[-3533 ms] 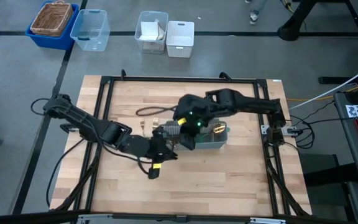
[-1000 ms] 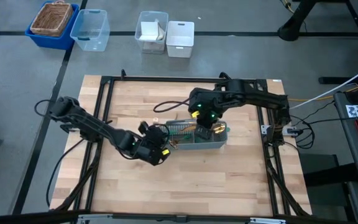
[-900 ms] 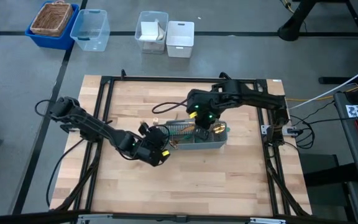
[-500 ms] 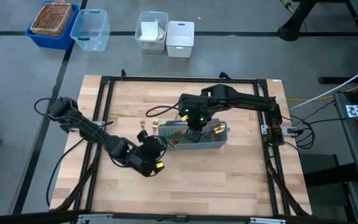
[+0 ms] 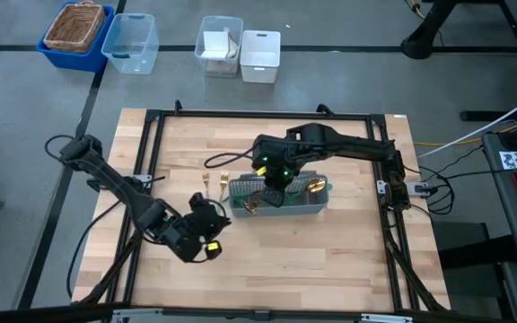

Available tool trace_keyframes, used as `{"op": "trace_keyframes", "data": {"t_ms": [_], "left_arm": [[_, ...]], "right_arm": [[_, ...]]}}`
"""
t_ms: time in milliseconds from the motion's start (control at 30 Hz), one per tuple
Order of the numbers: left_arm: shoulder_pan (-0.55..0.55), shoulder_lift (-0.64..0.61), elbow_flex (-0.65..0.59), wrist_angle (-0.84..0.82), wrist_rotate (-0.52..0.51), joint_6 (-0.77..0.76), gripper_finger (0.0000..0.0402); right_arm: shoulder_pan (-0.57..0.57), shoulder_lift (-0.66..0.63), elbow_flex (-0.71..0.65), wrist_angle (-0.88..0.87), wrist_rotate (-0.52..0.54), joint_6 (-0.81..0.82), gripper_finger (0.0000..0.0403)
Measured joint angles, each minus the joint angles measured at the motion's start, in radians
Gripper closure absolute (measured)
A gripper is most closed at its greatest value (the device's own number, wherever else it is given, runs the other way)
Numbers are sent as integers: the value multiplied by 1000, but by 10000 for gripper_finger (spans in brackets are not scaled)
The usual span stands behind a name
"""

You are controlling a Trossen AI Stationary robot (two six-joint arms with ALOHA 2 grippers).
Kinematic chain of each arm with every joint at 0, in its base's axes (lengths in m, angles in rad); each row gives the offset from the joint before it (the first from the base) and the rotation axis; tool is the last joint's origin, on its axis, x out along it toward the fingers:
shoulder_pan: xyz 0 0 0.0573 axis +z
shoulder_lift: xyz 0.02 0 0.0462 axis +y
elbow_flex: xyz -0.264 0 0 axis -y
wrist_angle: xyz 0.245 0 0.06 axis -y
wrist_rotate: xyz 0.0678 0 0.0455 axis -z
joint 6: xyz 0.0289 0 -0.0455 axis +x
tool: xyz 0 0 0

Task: Sort silverware
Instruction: Put the green knife into the gray utensil holder, then put the green fork into the gray utensil holder

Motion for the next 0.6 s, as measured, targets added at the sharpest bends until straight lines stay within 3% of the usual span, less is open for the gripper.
{"op": "trace_keyframes", "data": {"t_ms": [400, 600], "left_arm": [[-12, -12, 0, -32, -2, 16, 373], [-9, -12, 0, -145, 0, -214, 373]], "right_arm": [[0, 0, 0, 48, -41, 1, 276], [-11, -16, 15, 2, -104, 34, 272]]}}
